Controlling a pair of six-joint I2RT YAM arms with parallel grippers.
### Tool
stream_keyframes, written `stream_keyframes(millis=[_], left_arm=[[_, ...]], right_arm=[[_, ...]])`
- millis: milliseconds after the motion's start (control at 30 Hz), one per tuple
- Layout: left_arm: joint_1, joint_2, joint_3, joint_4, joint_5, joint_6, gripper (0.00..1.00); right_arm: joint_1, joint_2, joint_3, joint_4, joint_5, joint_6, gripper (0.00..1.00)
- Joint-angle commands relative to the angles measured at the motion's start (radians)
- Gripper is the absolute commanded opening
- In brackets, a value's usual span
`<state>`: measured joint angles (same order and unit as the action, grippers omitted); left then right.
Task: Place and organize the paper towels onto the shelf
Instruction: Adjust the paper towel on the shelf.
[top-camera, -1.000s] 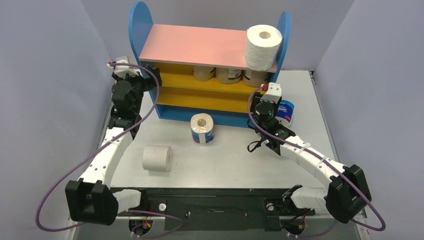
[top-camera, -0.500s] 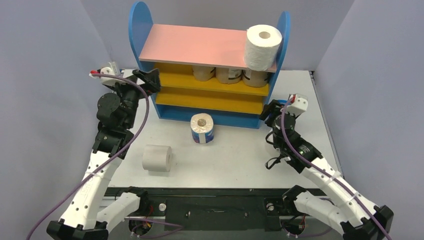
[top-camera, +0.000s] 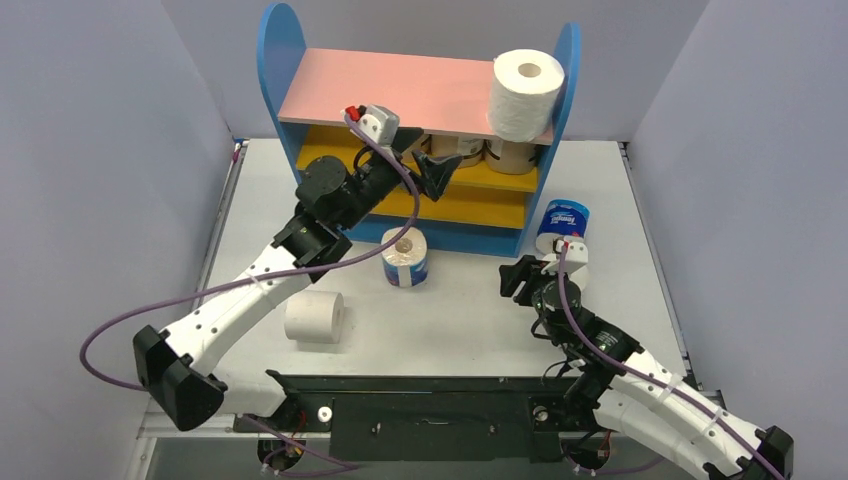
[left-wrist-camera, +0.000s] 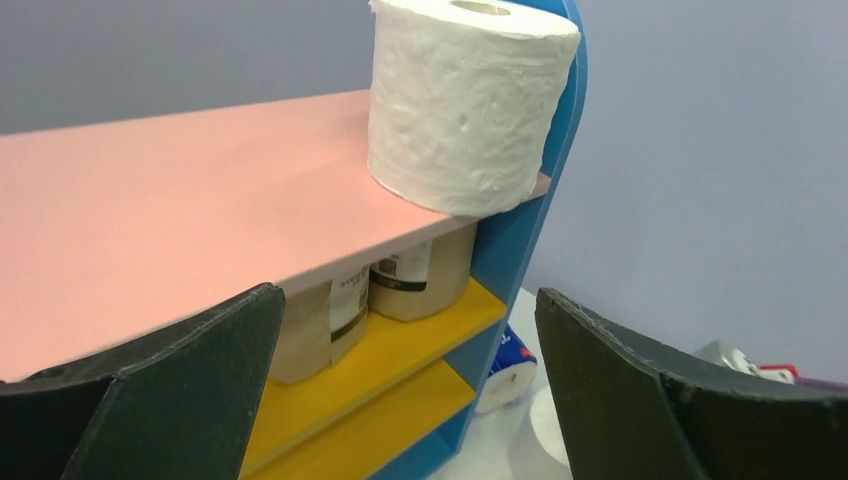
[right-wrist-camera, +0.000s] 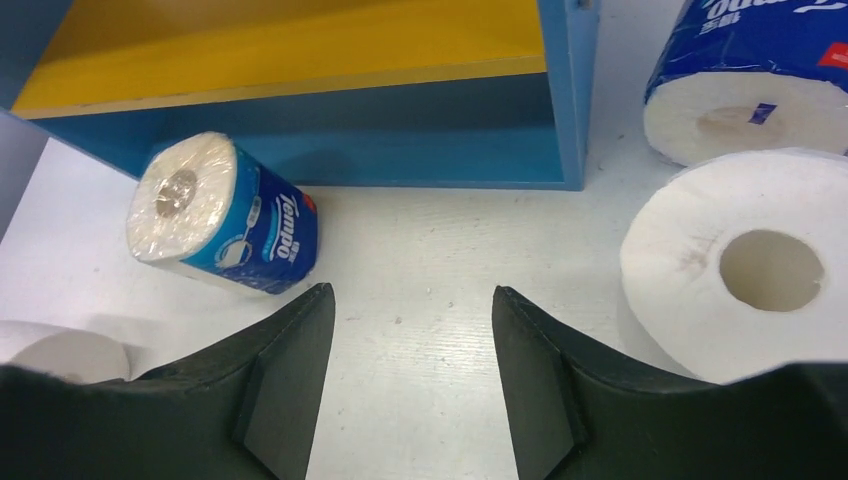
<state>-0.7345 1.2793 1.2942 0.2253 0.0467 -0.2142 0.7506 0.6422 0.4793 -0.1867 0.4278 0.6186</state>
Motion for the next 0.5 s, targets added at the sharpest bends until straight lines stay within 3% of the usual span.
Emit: stream_keyframes(millis=[0,100,300,467], left_arm=[[0.003,0.092,0.092,0.242,0.063,0.113,0.96],[0.020,0.157,0.129,0.339,0.084,0.106,0.98],[0.053,0.323,0.309,0.367,0.116,0.019,1.00],[0.063,0.426,0.372,0.432,0.188,-0.060,1.00]], right_arm=[[0.027,-0.041,-0.023,0.042,-0.018,-0.007,0.55],[0.034,-0.058,-0.051,0.041,-0.026,-0.003,0.54],[0.040,-0.098,-0.078,0.026,-0.043,0.003,0.54],[0.041,-0.138,-0.072,-0.005,-0.039,-0.010,0.53]])
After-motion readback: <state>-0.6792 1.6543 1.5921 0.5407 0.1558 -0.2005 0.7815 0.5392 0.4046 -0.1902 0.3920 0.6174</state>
